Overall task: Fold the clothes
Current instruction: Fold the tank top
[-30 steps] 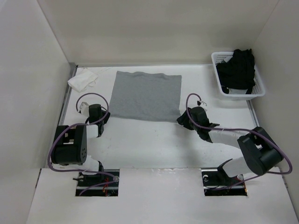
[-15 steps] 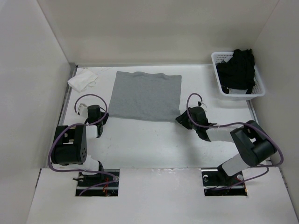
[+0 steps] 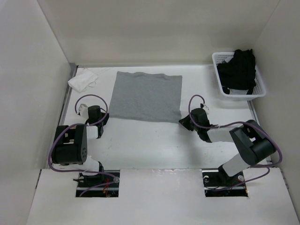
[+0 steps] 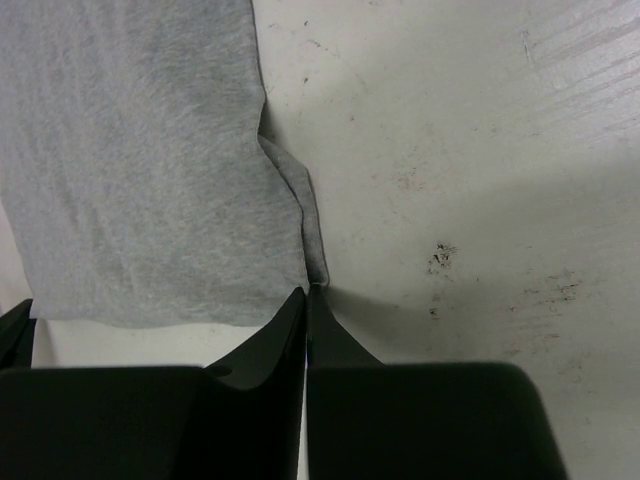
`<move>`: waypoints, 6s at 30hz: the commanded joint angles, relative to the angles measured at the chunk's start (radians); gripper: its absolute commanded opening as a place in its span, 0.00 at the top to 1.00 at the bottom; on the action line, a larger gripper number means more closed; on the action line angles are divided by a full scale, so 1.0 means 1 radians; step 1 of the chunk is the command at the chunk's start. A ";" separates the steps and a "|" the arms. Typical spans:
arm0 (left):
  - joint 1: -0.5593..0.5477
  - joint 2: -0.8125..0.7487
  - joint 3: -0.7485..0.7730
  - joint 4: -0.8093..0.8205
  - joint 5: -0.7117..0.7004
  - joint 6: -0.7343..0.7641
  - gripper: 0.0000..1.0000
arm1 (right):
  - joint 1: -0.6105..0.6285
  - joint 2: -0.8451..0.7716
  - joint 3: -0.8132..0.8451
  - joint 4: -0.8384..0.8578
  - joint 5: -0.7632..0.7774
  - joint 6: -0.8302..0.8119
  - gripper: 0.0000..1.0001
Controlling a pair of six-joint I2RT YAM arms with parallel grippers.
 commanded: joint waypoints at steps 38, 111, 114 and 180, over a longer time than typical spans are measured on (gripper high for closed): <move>-0.082 -0.789 0.159 -0.465 -0.035 0.131 1.00 | 0.099 -0.558 0.385 -0.562 0.036 -0.373 0.99; 0.188 -0.535 -0.243 0.014 0.282 -0.029 0.82 | -0.016 -0.559 -0.112 -0.437 0.045 -0.201 0.68; 0.092 -0.674 -0.185 -0.075 0.219 0.013 0.84 | -0.005 -0.663 -0.051 -0.509 0.079 -0.246 0.64; -0.588 -0.153 -0.039 0.264 0.216 0.169 0.82 | -0.079 -0.074 -0.091 0.035 -0.090 0.041 0.91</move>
